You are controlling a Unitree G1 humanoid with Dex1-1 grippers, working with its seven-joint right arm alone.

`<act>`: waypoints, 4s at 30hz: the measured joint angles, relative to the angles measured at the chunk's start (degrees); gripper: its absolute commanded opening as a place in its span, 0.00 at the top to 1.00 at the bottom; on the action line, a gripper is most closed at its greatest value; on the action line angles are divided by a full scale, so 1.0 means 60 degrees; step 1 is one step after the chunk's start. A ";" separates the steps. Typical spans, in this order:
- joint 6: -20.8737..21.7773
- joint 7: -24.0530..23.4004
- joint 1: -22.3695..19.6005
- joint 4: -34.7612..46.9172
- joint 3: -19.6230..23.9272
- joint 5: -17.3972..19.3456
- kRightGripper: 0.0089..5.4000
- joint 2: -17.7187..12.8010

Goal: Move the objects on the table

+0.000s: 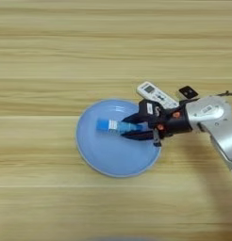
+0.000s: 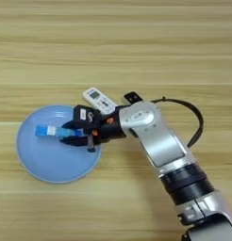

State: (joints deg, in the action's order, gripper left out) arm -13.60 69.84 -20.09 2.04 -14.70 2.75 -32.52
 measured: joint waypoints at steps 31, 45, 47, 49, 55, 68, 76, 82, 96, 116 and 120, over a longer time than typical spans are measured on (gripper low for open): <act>0.2316 0.0530 -0.0677 -0.4024 0.2072 0.0282 0.74 -0.1634; 0.4262 0.1608 -0.0669 -0.6355 0.1974 -0.0112 0.74 -0.1969; 0.4468 0.1789 -0.0626 -0.6615 0.1943 -0.0140 0.74 -0.1969; 0.4791 0.2029 -0.0517 -0.6772 0.1930 -0.0141 0.74 -0.1969; 0.5219 0.2427 -0.0139 -0.6831 0.1929 -0.0111 0.74 -0.1968; 0.6144 0.2154 -0.0070 -0.7764 0.1567 -0.0454 0.74 -0.1942; 0.6507 0.1865 -0.0334 -0.8164 0.1339 -0.0559 0.59 -0.1931; 0.6465 0.1810 -0.0385 -0.8159 0.1310 -0.0511 0.44 -0.1916; 0.4202 0.2238 -0.0705 -0.6230 0.2402 0.1351 0.07 -0.1407; -0.0306 -0.0739 -0.0609 -0.2053 0.2223 0.1772 0.00 -0.0118; -0.1106 -0.1164 -0.0605 -0.1605 0.2123 0.1772 0.00 0.0056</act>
State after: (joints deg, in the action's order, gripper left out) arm -20.23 62.85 -23.72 -7.59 -1.96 13.38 -32.18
